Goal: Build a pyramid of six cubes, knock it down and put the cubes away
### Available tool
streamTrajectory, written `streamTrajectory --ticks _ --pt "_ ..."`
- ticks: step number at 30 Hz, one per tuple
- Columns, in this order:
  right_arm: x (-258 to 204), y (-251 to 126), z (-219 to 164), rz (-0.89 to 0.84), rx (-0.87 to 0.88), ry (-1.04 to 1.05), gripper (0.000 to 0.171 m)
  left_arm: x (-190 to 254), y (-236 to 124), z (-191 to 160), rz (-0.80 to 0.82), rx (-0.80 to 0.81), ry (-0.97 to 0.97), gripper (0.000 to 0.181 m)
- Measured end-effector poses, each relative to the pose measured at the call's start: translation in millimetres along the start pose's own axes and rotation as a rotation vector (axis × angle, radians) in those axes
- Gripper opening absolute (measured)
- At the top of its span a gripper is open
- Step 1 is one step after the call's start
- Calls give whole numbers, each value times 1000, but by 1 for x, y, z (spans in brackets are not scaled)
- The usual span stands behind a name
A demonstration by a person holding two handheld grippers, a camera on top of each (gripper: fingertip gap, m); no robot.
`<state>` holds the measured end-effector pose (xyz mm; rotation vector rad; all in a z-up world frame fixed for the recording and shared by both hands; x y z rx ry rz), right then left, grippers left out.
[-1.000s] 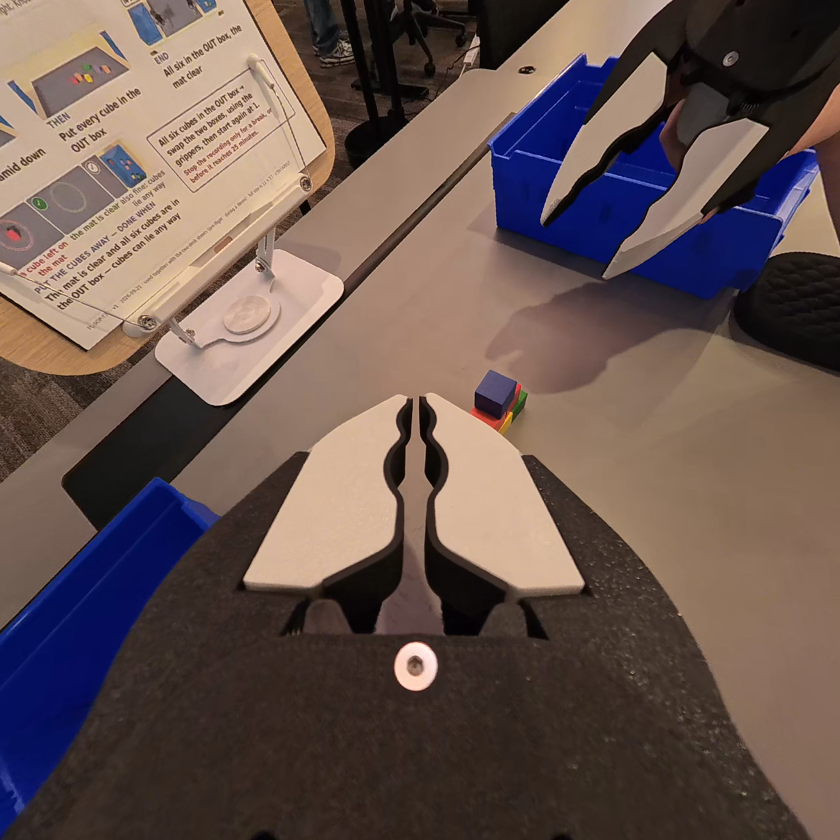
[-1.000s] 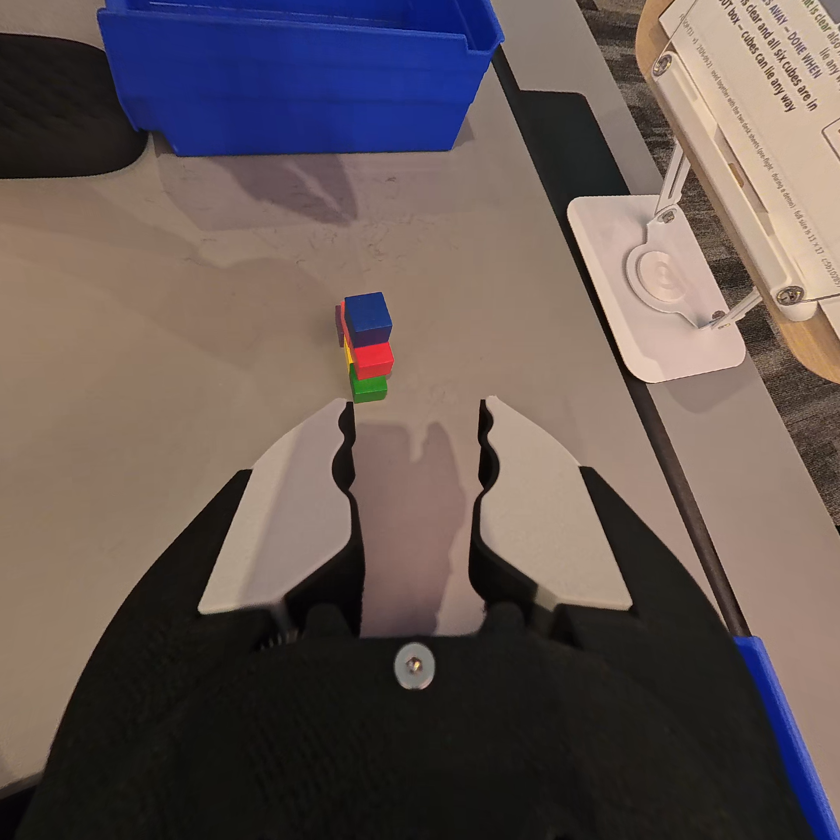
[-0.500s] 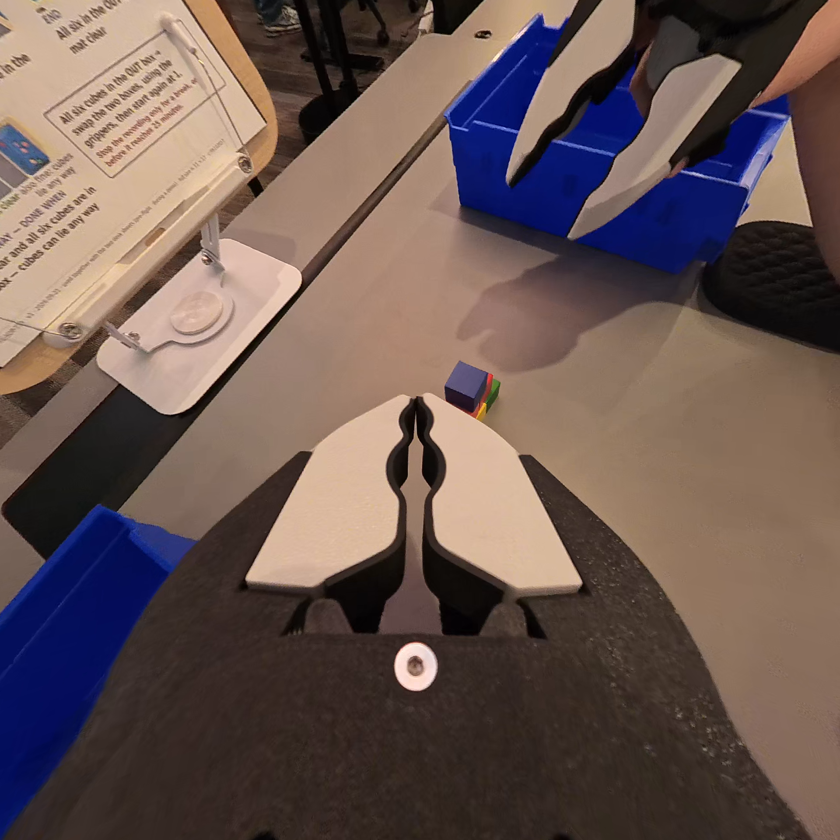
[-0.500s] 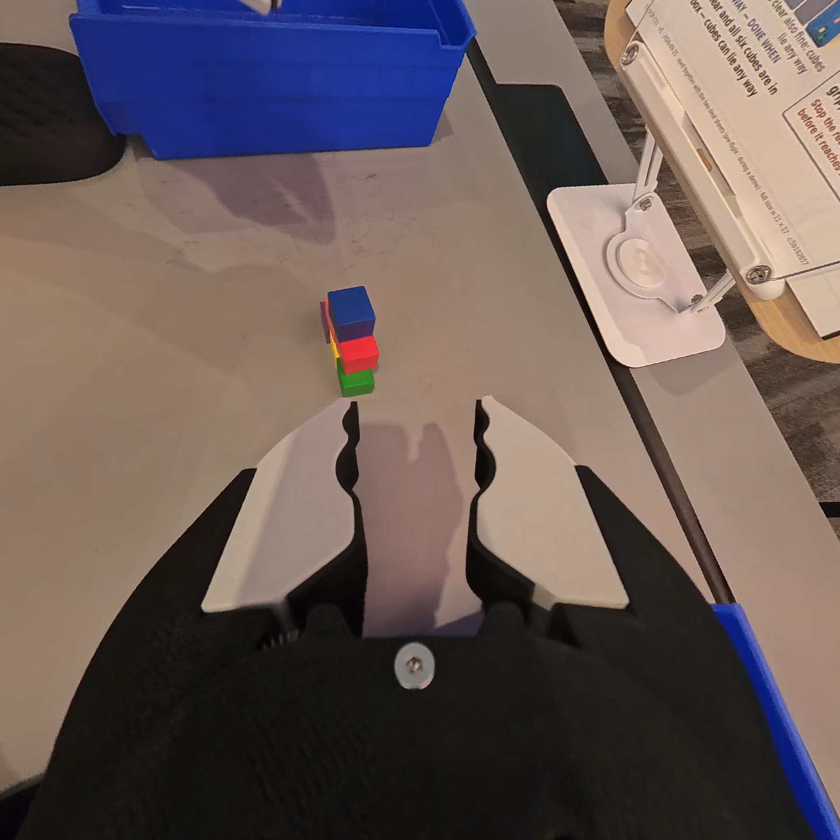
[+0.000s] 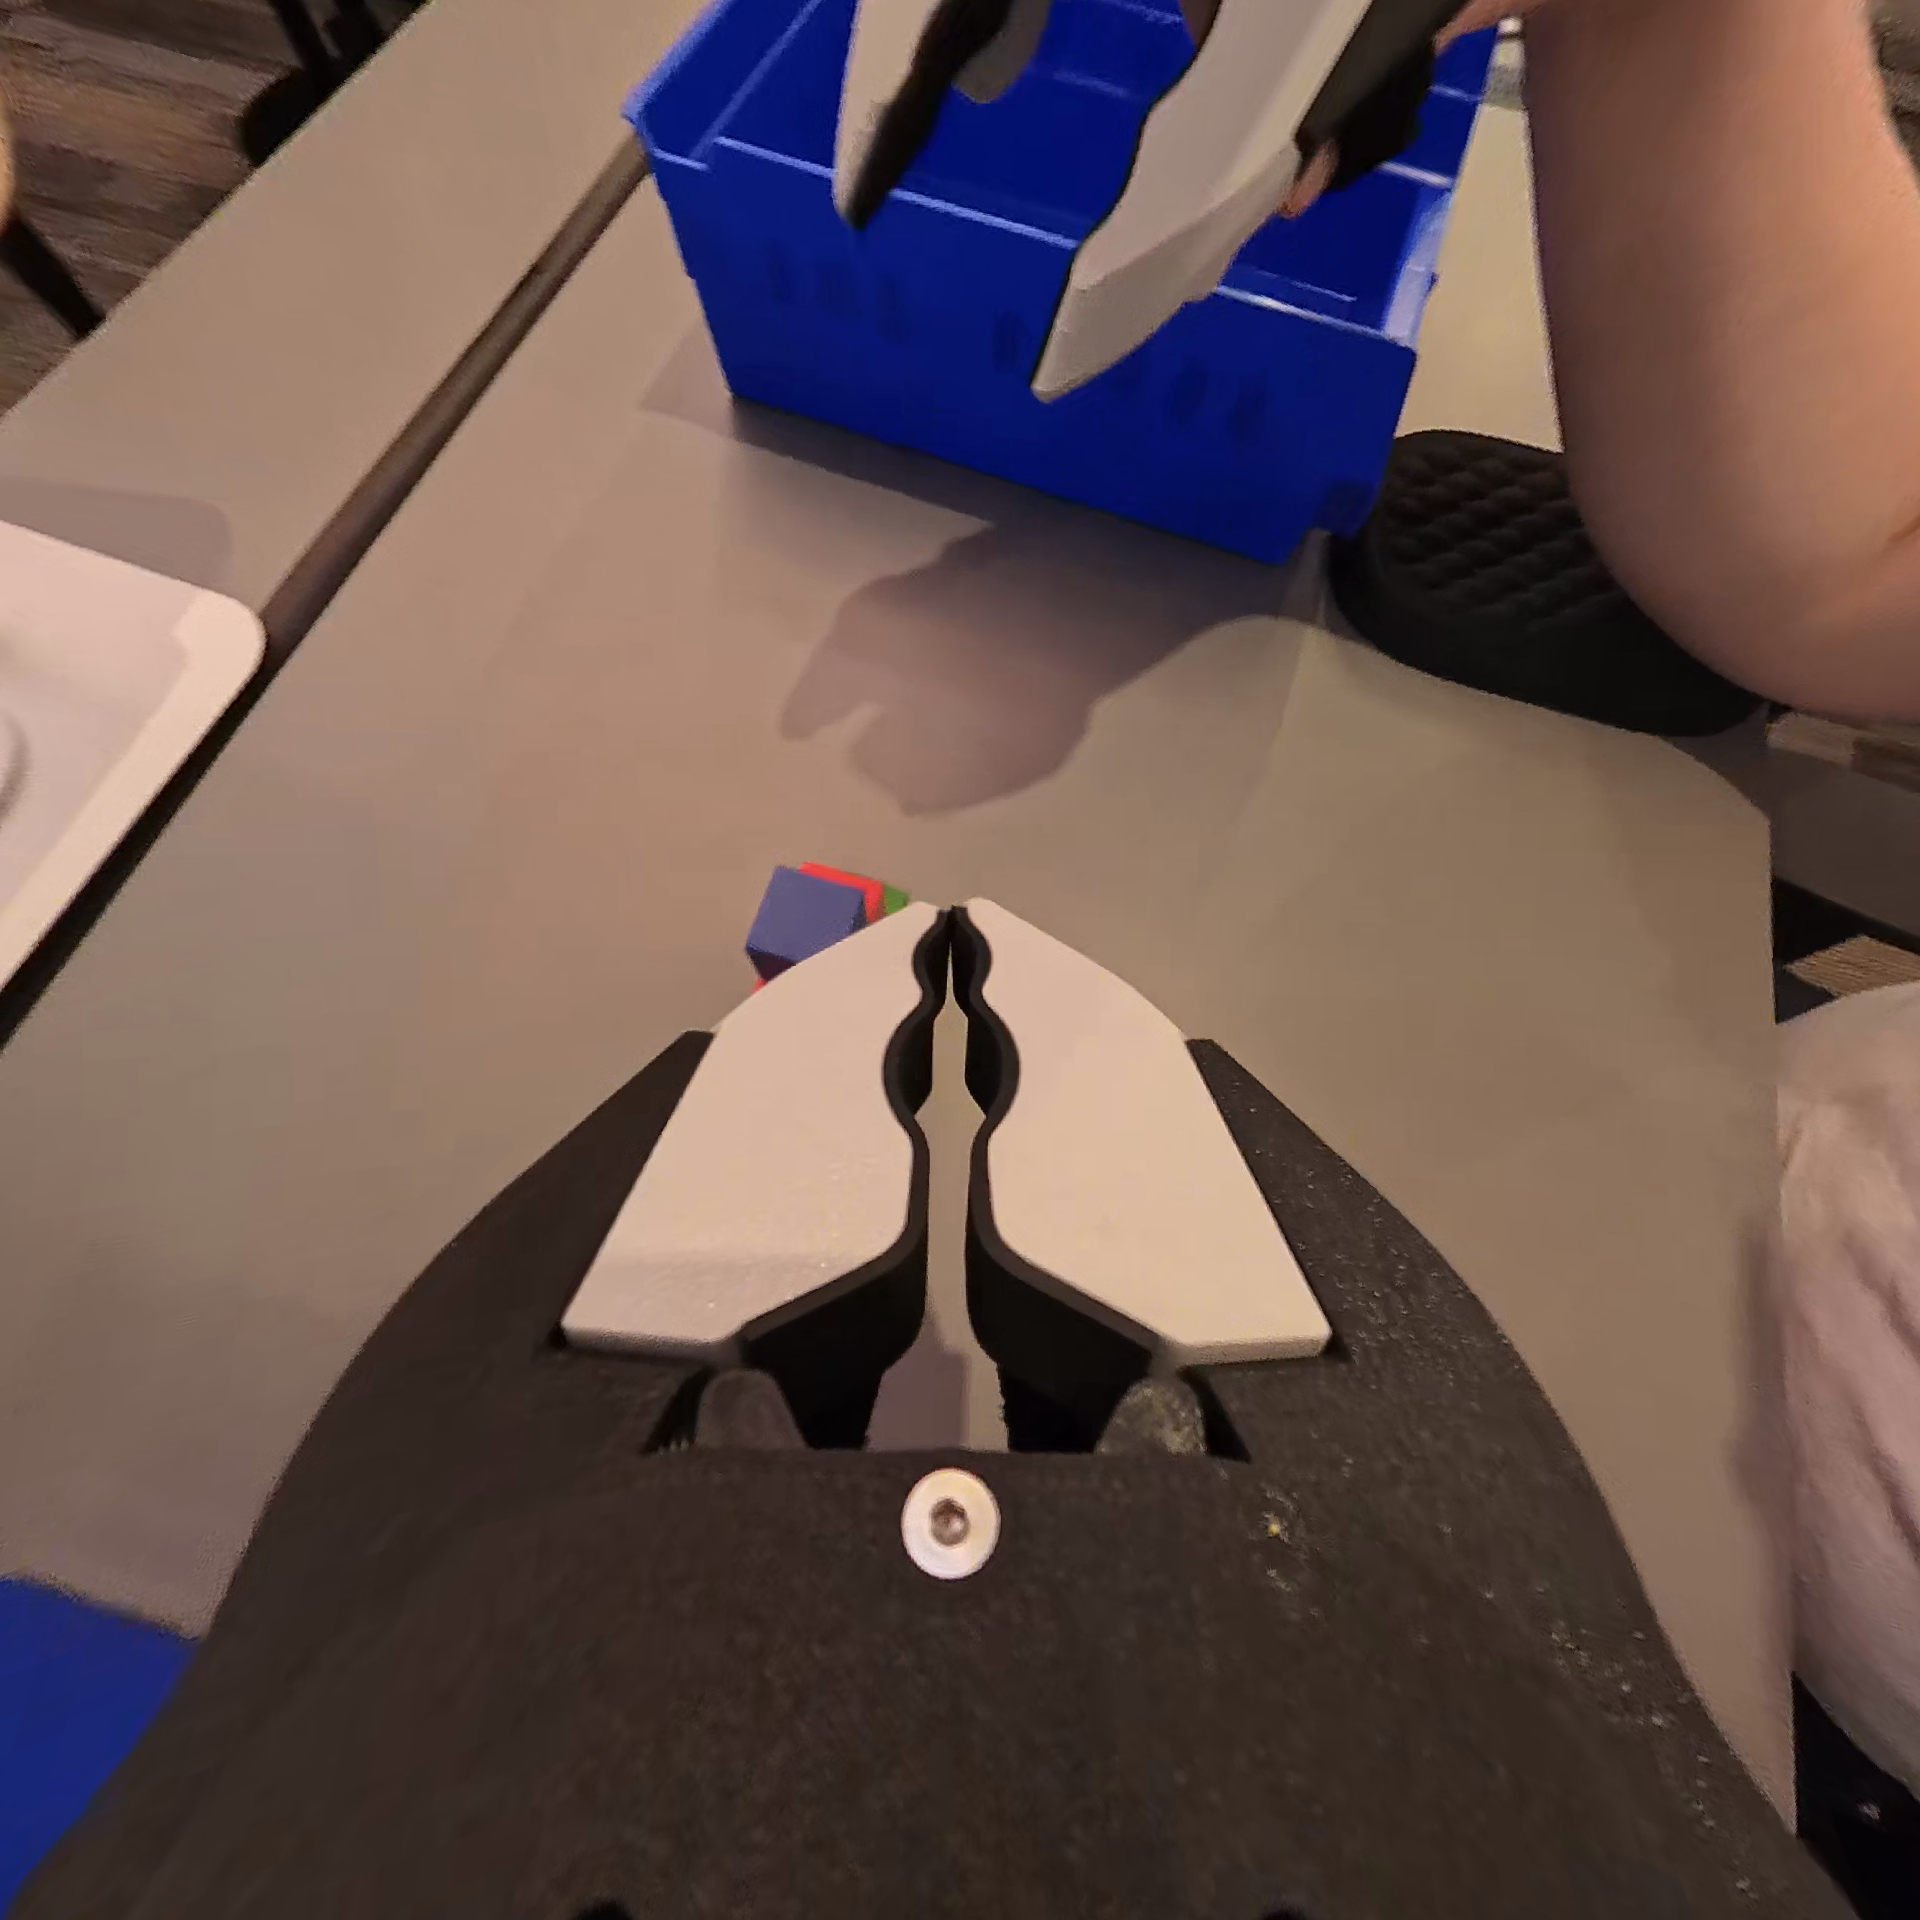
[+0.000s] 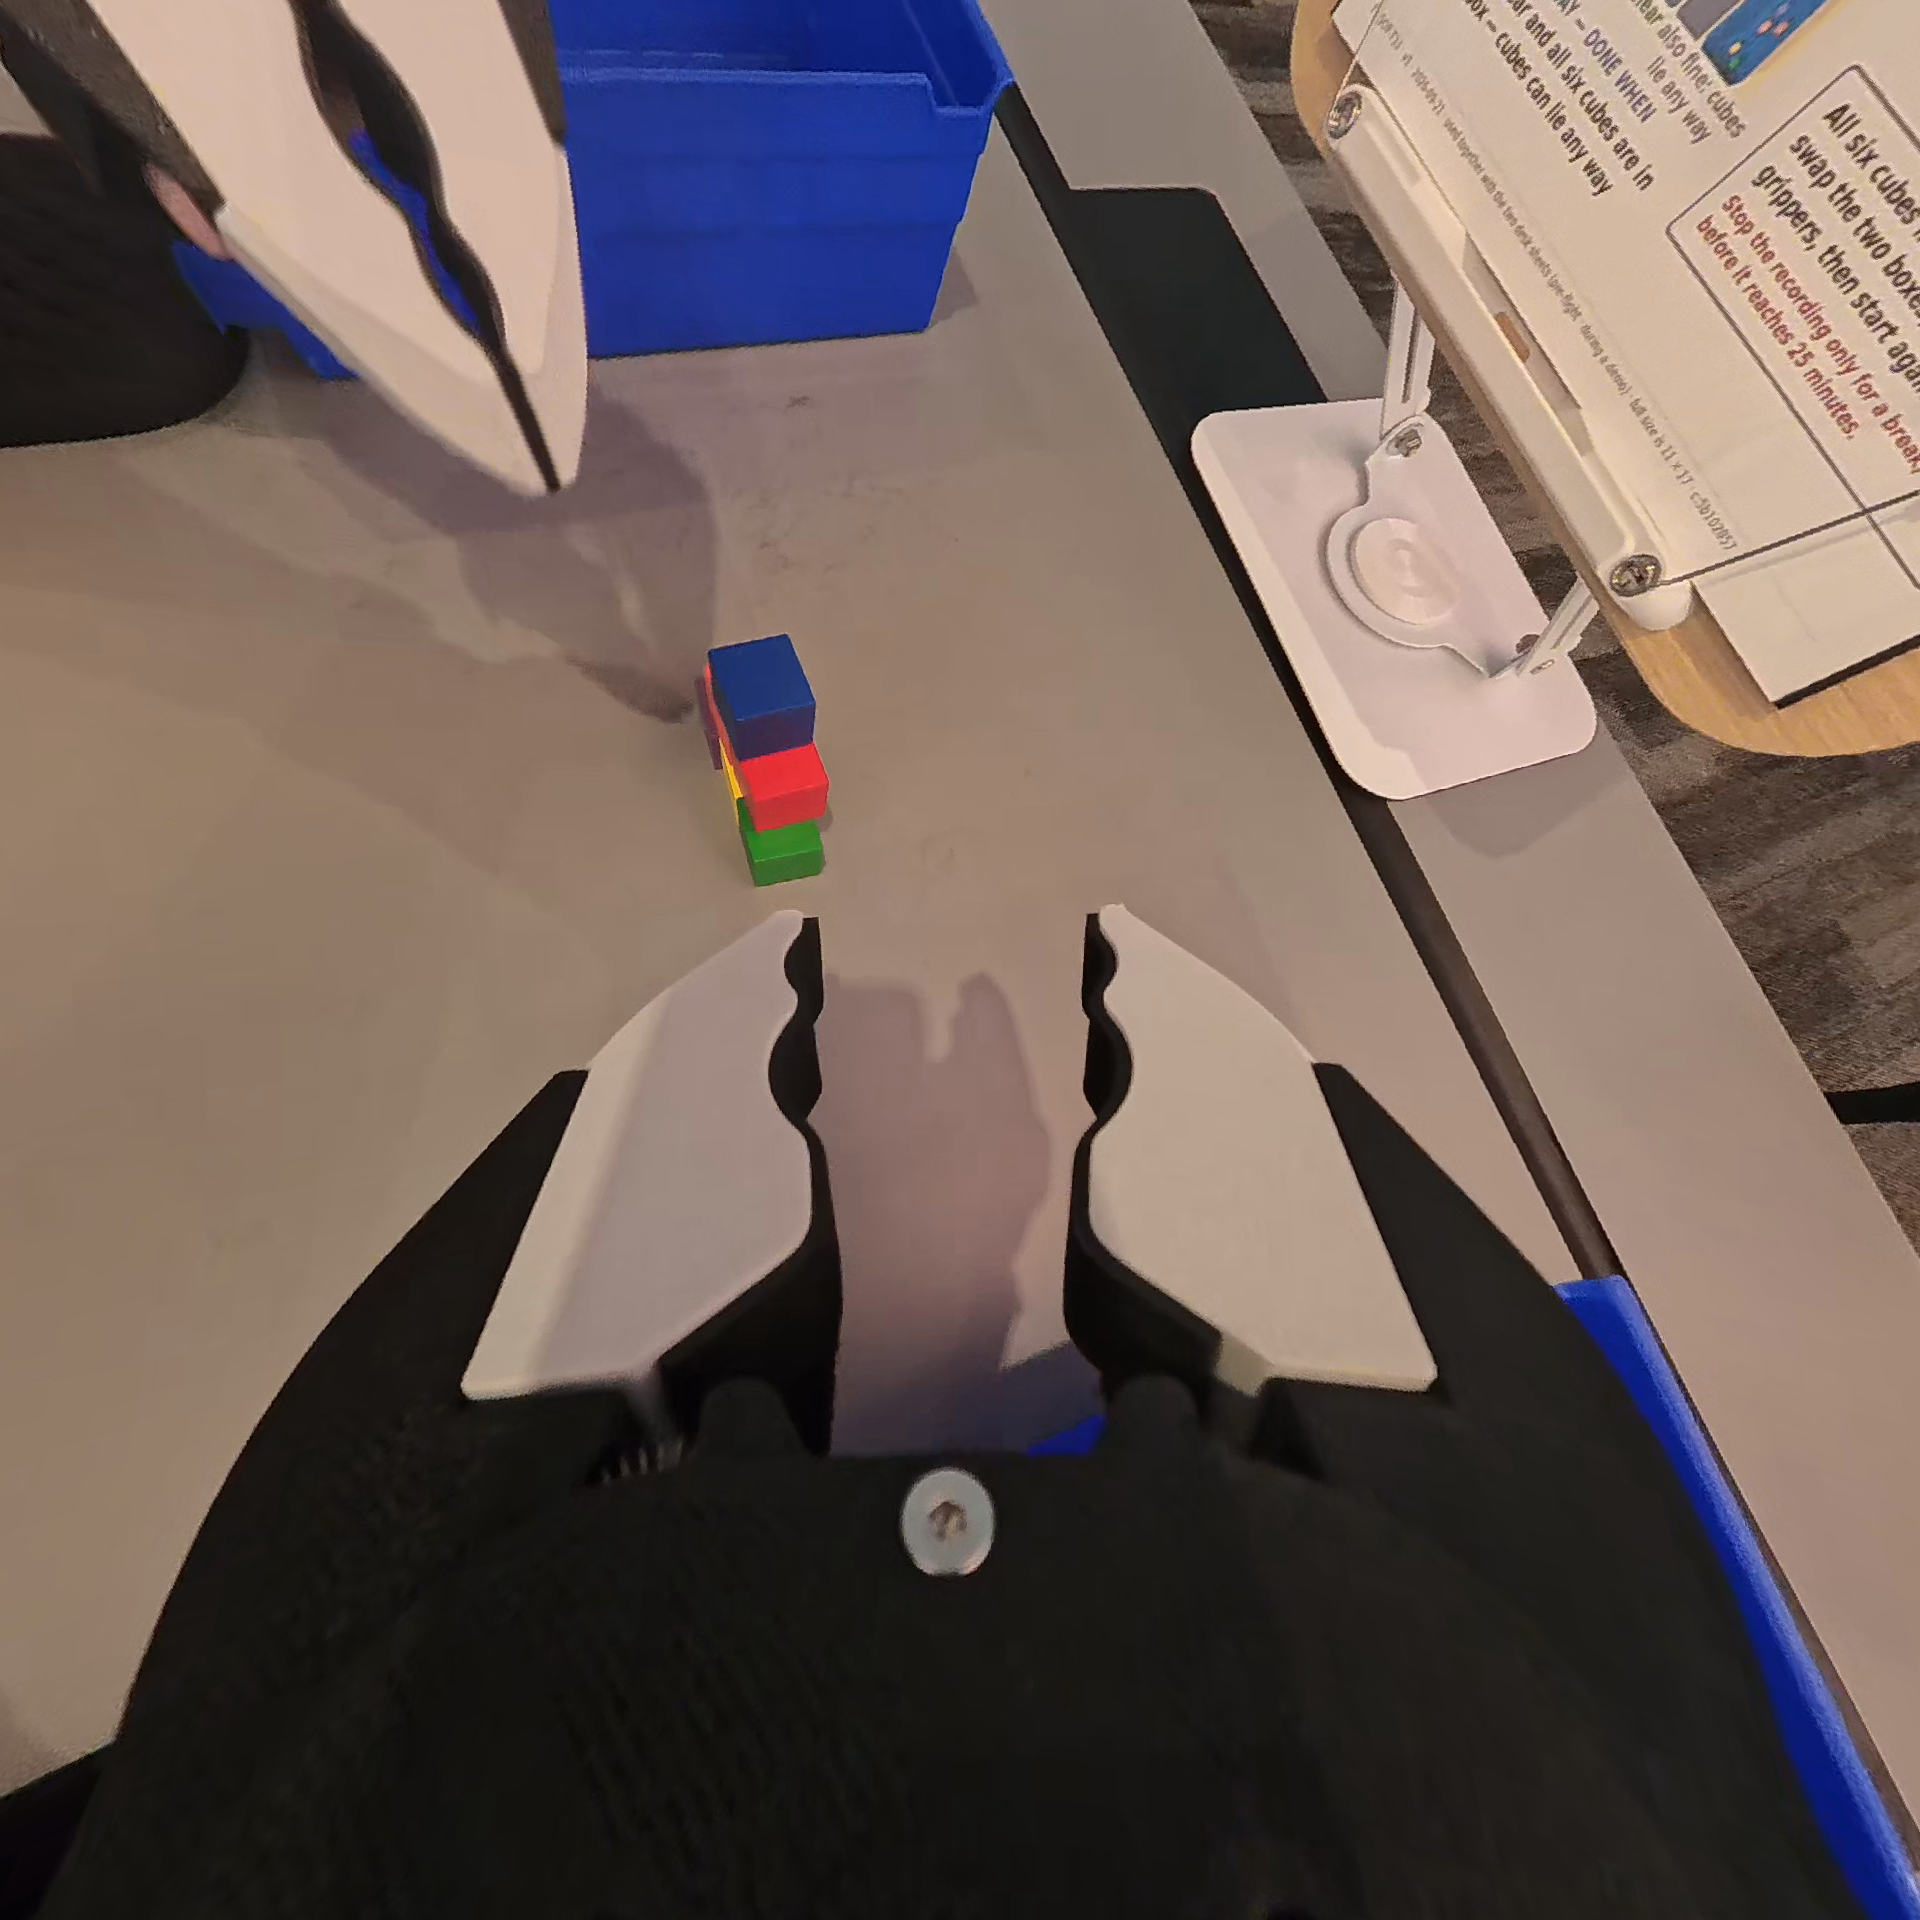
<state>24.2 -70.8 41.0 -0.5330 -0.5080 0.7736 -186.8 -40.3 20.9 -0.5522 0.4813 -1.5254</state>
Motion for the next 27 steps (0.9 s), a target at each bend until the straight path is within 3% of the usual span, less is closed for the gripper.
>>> streamTrajectory --ticks 11,27 --pt "7 -27 -3 -41 46 19 49 17 18 -2 -10 -103 80 0" --pt "14 -48 -5 -61 104 29 49 38 47 -55 -76 -404 1 0"
Point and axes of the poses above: each gripper's, where its closed fingertips meet, y out along the fingers, z out of its top, x = y × z across the jaws, the point moved 7 cm from there along -y, back along the fingers, and after that the axes turned 1 degree about -z, right-handed, at the moved point
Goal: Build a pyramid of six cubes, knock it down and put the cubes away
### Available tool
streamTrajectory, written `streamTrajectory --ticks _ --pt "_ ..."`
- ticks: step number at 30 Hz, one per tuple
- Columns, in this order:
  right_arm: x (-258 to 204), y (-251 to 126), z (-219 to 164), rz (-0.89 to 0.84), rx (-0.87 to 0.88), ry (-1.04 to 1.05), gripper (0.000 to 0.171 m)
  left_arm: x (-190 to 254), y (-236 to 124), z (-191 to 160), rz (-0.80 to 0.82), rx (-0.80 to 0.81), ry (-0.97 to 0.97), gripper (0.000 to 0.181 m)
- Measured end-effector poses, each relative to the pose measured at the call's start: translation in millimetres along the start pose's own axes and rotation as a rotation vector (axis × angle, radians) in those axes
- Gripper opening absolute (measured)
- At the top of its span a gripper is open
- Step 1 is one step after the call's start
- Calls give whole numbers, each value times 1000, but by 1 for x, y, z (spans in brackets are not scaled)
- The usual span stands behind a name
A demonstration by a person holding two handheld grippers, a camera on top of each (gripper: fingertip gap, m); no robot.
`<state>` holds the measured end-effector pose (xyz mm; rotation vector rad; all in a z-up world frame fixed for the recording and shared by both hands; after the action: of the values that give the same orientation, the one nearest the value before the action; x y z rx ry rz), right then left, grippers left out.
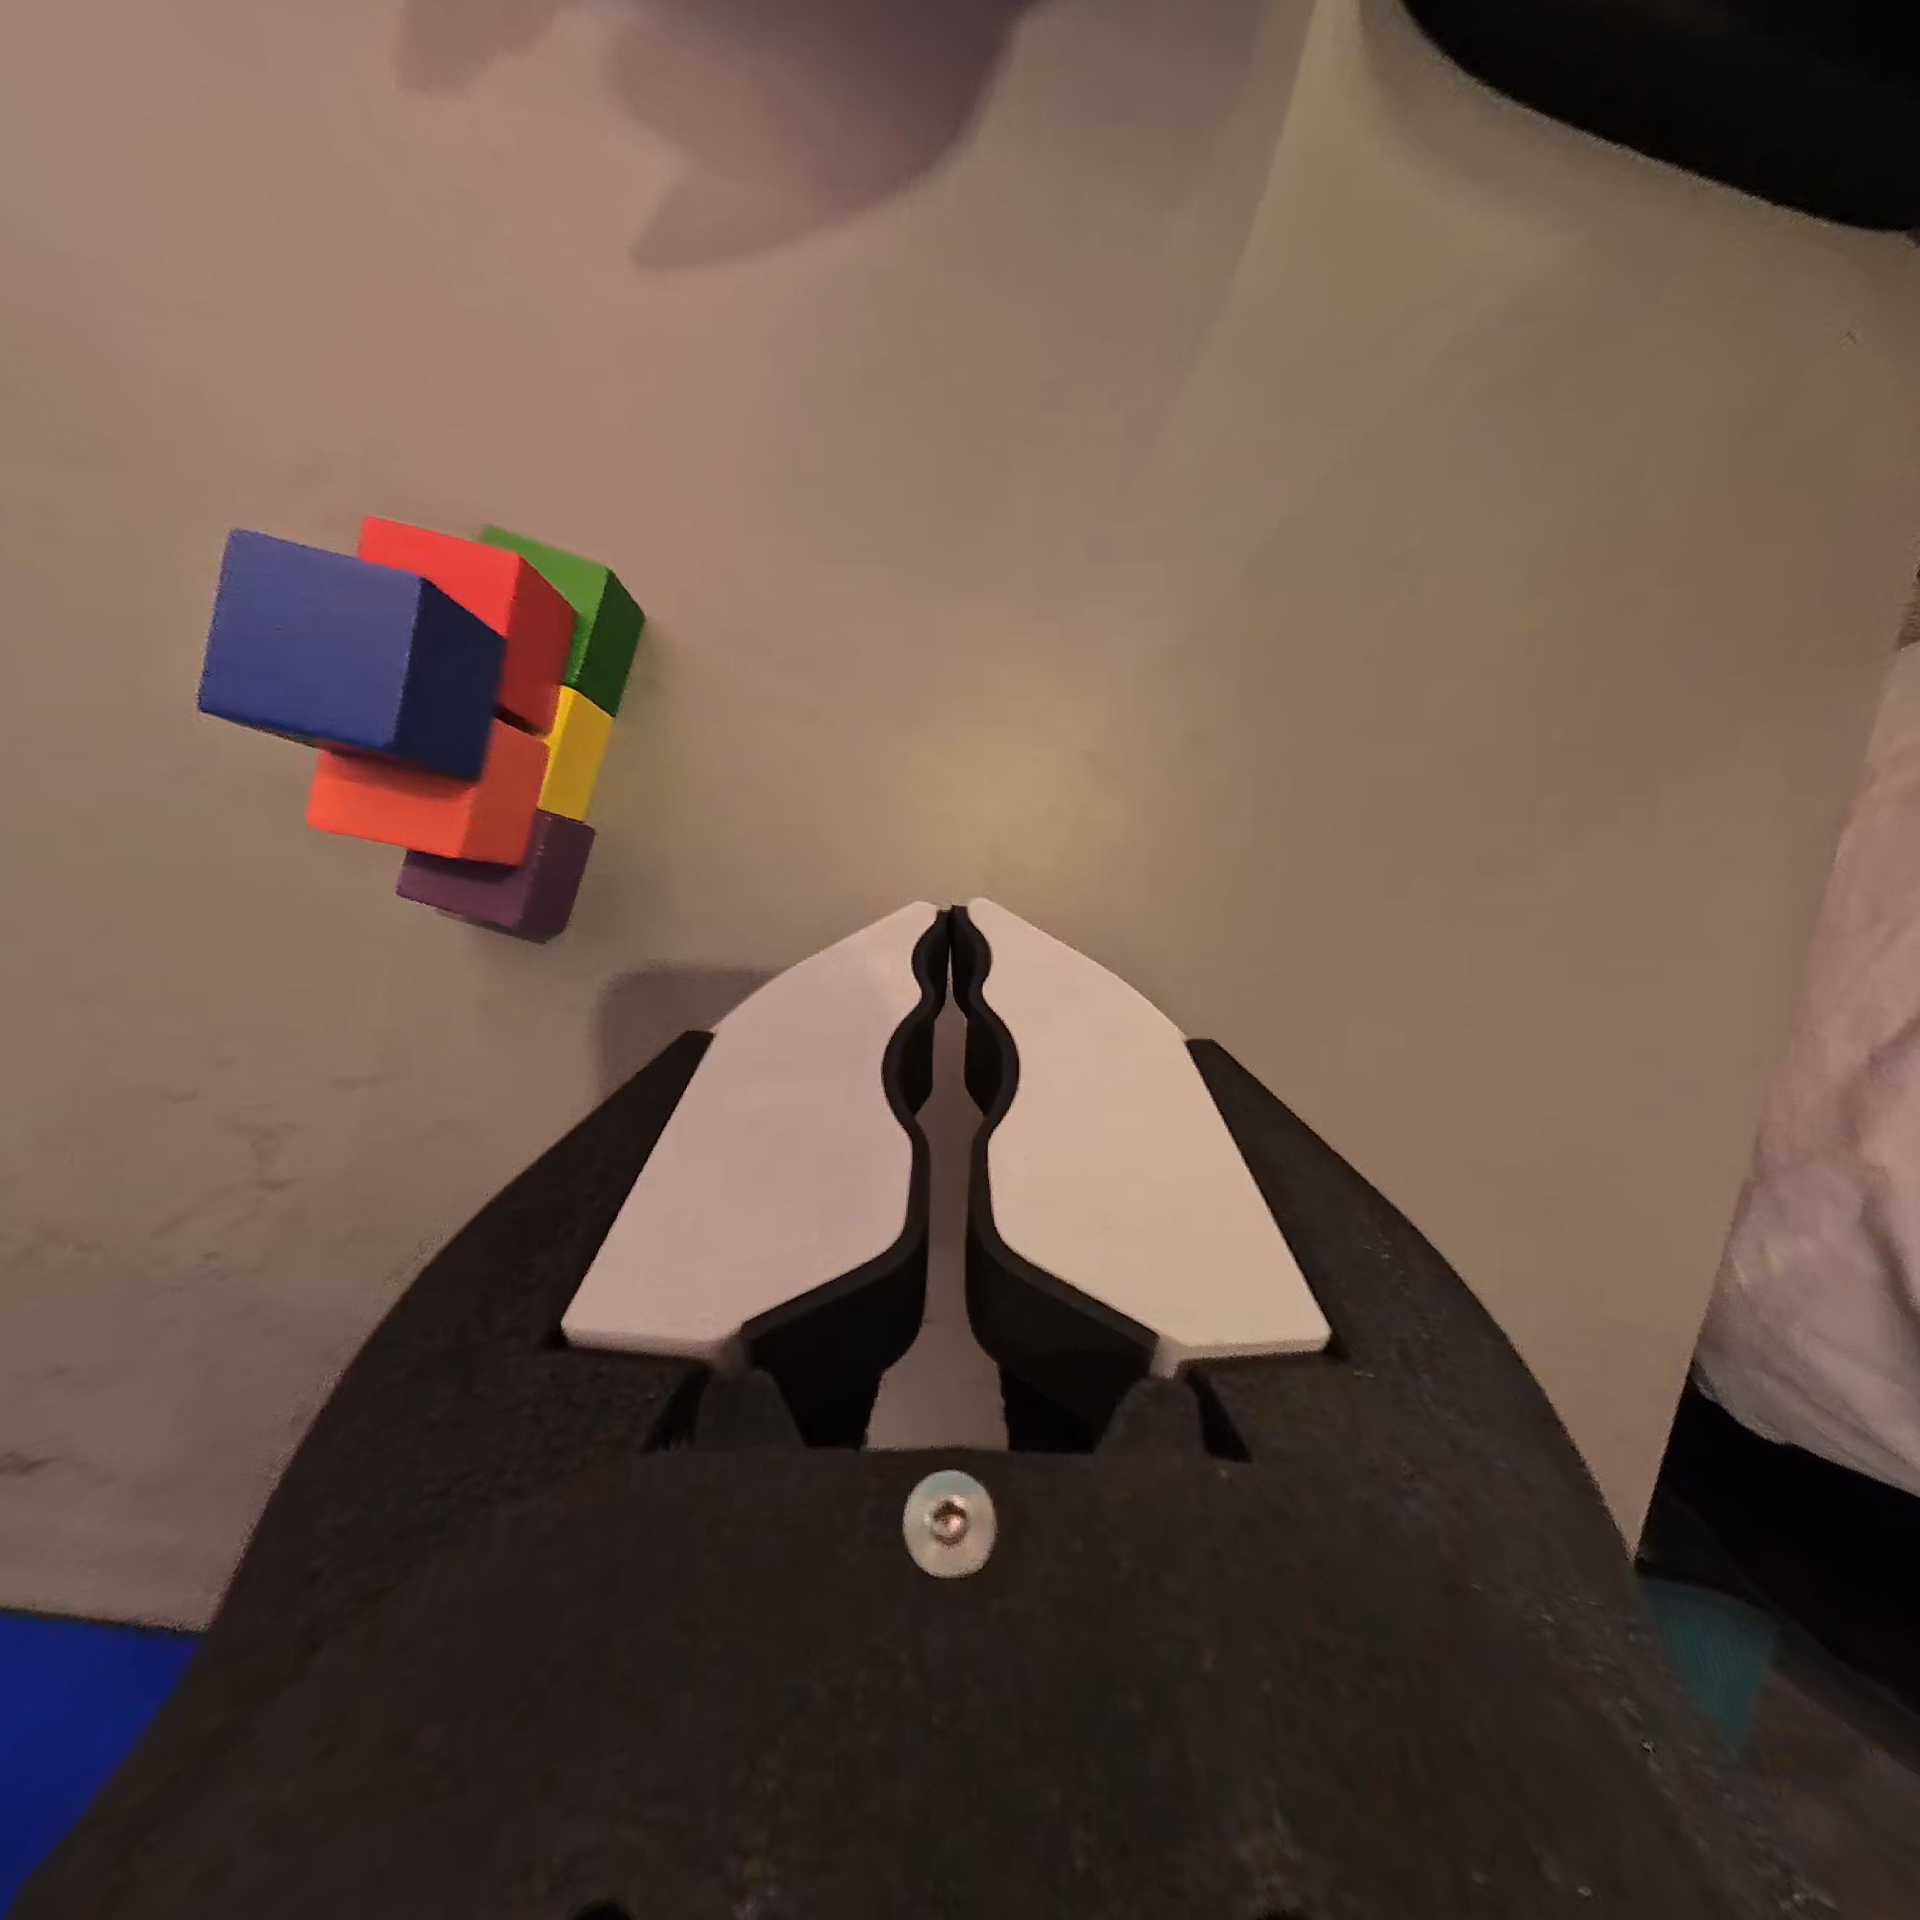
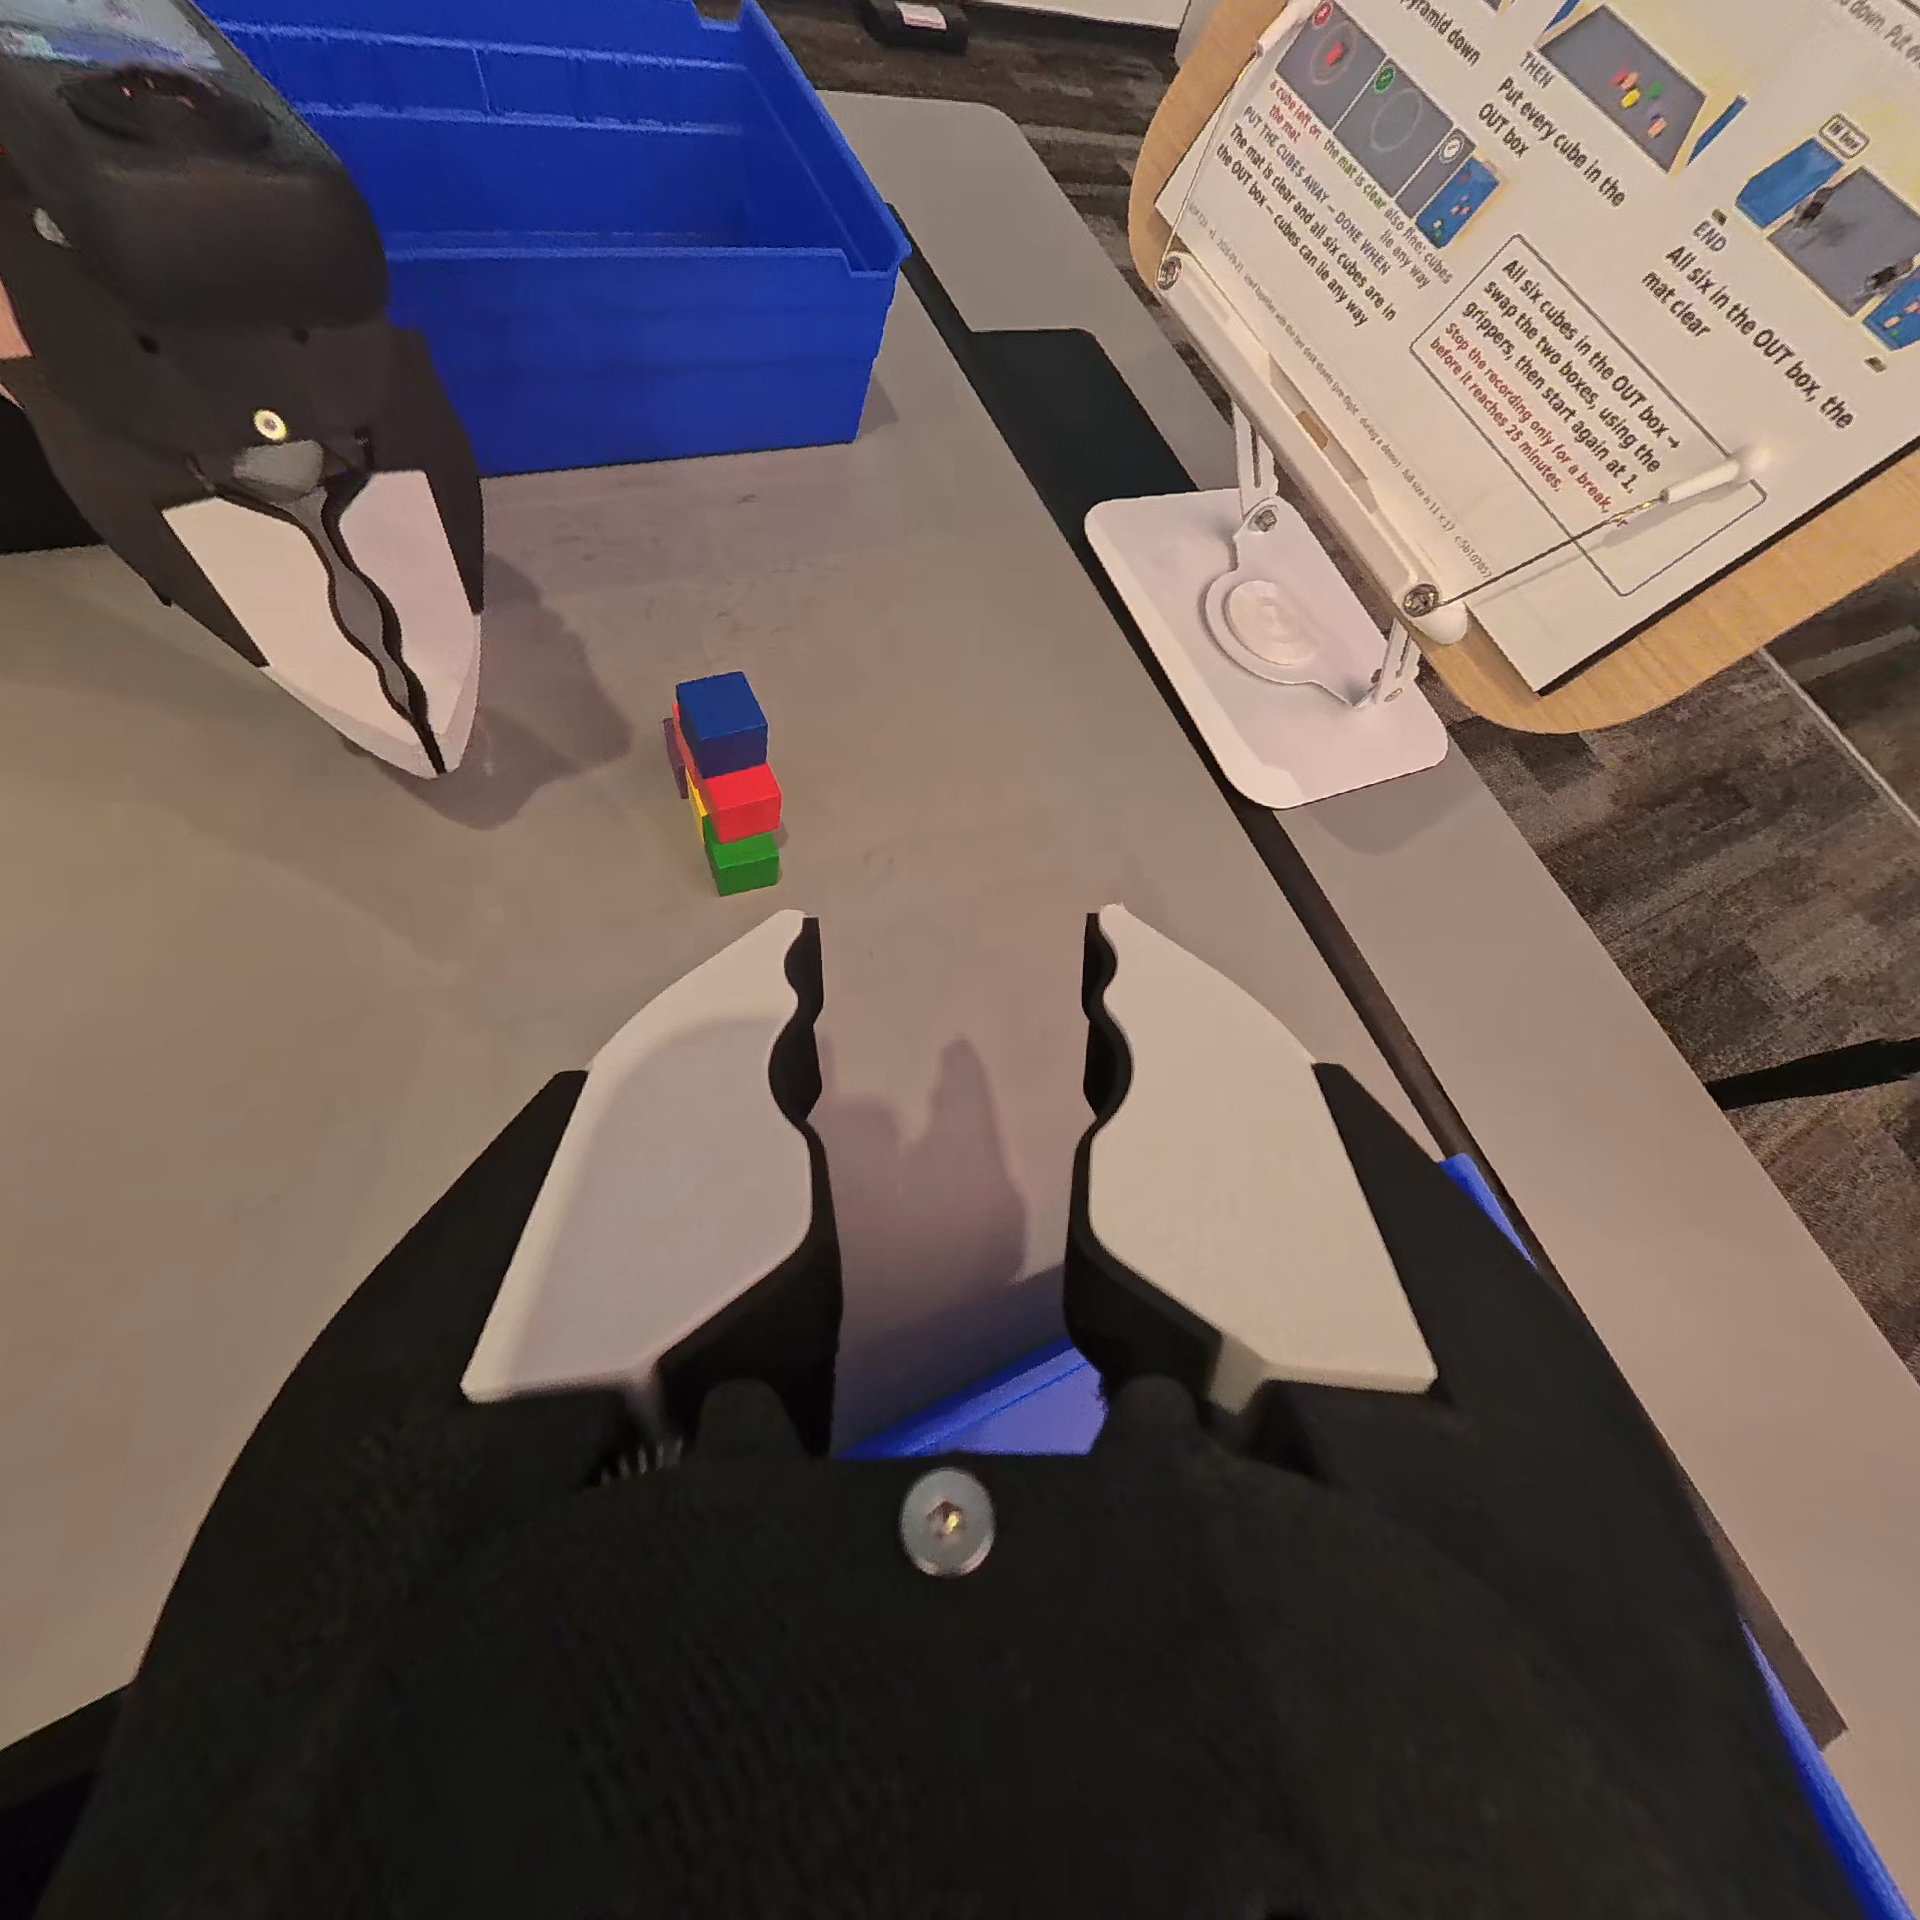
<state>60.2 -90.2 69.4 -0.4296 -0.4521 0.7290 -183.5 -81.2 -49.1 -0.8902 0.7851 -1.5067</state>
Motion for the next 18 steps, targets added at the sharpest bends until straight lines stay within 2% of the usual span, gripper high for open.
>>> streamTrajectory --ticks 7,18 --pt "1 -3 -1 2 15 5 49 -9 5 1 21 -37 -24 0" --pt "4 -3 -3 1 14 12 49 -31 24 22 76 -18 16 0"
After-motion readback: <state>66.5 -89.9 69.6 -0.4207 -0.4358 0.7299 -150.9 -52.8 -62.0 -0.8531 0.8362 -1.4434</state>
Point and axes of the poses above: each gripper's, where its closed fingertips meet, y out along the fingers, z out of its top, x = y × z across the jaws, the point moved 7 cm from there along -y, back along the fingers, and after that the axes turned 1 degree about -z, right-handed, at the moved point
